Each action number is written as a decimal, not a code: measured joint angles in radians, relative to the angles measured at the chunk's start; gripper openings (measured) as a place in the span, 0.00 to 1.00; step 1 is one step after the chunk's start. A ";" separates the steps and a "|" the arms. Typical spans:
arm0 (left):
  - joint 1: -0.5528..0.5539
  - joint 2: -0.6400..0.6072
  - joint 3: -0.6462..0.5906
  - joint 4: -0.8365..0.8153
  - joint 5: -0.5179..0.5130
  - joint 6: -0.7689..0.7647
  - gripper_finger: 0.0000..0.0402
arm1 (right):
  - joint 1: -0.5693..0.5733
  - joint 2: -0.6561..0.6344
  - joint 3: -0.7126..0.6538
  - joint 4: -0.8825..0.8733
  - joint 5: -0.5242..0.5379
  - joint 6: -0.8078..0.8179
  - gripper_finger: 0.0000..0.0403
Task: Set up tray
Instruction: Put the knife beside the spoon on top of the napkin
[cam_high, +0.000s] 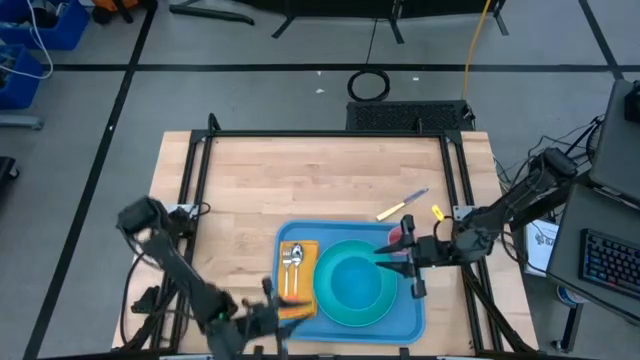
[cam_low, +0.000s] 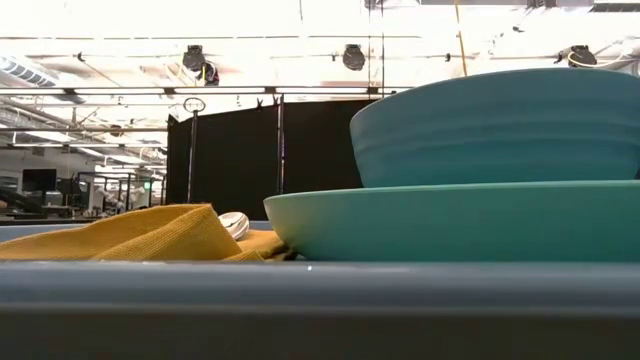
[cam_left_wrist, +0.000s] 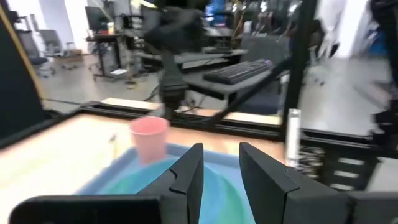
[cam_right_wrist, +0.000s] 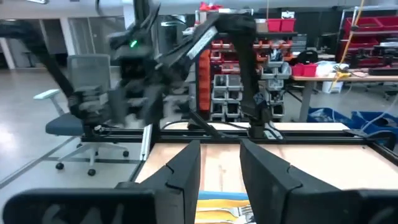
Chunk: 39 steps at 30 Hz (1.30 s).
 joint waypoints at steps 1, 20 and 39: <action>0.020 -0.039 0.000 -0.085 0.010 -0.031 0.27 | 0.008 -0.010 -0.007 0.000 0.002 -0.001 0.25; 0.777 -0.358 0.001 -0.845 0.945 -0.325 0.27 | 0.056 -0.087 -0.046 -0.061 0.125 -0.148 0.25; 1.051 -0.220 0.094 -0.897 1.282 -0.204 0.27 | 0.056 -0.087 -0.046 -0.195 0.369 -0.104 0.25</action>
